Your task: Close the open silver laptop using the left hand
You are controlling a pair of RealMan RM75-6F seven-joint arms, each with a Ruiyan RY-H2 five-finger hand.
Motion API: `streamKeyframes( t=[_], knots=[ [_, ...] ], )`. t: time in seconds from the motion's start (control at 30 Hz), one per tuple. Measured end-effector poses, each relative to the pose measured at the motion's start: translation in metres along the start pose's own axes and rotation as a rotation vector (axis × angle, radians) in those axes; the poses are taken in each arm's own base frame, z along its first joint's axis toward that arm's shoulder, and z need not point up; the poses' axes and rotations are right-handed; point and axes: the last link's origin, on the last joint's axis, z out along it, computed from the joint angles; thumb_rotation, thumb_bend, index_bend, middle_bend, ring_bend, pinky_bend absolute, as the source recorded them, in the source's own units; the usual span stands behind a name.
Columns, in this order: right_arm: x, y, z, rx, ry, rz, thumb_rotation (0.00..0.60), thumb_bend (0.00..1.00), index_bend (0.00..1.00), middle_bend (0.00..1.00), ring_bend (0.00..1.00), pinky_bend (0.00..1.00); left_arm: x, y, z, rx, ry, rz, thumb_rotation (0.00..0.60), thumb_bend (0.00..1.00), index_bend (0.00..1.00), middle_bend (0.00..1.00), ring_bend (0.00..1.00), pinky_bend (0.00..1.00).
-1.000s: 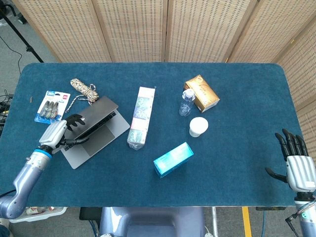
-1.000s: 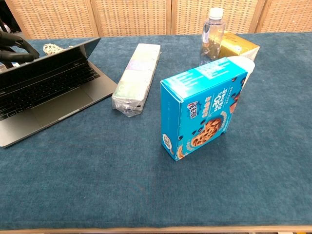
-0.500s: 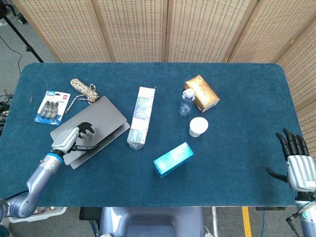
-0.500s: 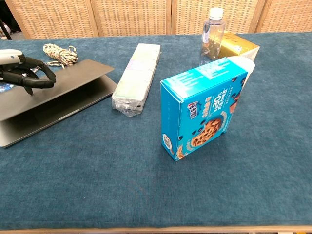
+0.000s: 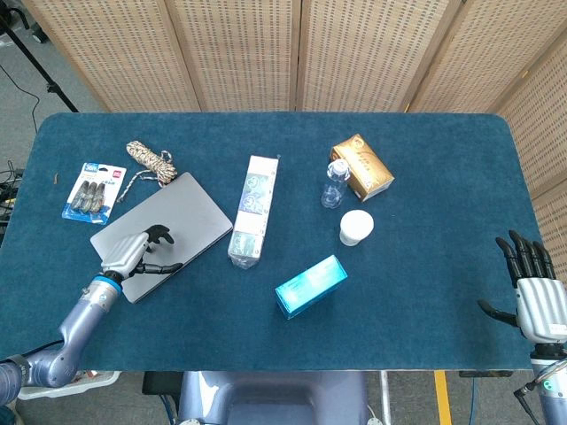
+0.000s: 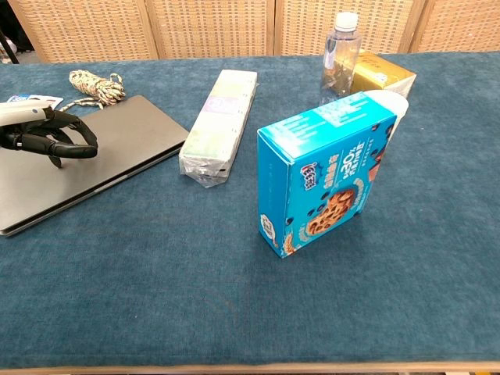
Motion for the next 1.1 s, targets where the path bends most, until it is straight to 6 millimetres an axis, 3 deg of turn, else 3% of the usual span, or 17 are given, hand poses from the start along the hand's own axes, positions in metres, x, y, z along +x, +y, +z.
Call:
streamKeyframes(
  t=[0.23,0.33,0.4,0.5,0.63,0.77,0.97,1.1],
  knots=[
    [0.0,0.0,0.0,0.002,0.002,0.001,0.6,0.0,0.0,0.0,0.0,0.0,0.007,0.004,-0.005,-0.027,0.026,-0.003,0.23,0.0,0.34,0.21,0.26,0.35],
    [0.001,-0.001,-0.001,0.002,0.004,0.003,0.6,0.0,0.0,0.0,0.0,0.0,0.01,0.005,-0.007,-0.035,0.038,-0.02,0.208,0.0,0.2,0.09,0.15,0.24],
    [0.001,-0.001,-0.001,0.002,0.005,0.004,0.6,0.0,0.0,0.0,0.0,0.0,0.014,0.007,-0.009,-0.051,0.066,-0.025,0.199,0.0,0.06,0.01,0.04,0.12],
    [0.001,-0.001,-0.001,0.005,0.003,0.005,0.6,0.0,0.0,0.0,0.0,0.0,0.024,0.008,-0.015,-0.084,0.141,-0.012,0.194,0.0,0.0,0.0,0.0,0.01],
    [0.002,-0.002,-0.001,0.008,0.006,0.007,0.6,0.0,0.0,0.0,0.0,0.0,0.041,0.004,-0.031,-0.113,0.27,0.035,0.2,0.0,0.0,0.0,0.0,0.0],
    [0.003,-0.001,-0.002,0.008,0.014,0.013,0.6,0.0,0.0,0.0,0.0,0.0,0.053,-0.008,-0.054,-0.08,0.39,0.136,0.341,0.0,0.0,0.0,0.0,0.0],
    [0.005,-0.001,-0.002,0.011,0.021,0.018,0.6,0.0,0.0,0.0,0.0,0.0,0.054,-0.037,-0.099,0.048,0.504,0.211,0.572,0.0,0.0,0.0,0.0,0.0],
    [0.006,0.0,-0.002,0.011,0.026,0.022,0.6,0.0,0.0,0.0,0.0,0.0,0.05,-0.048,-0.12,0.126,0.517,0.247,0.6,0.0,0.0,0.0,0.0,0.0]
  ],
)
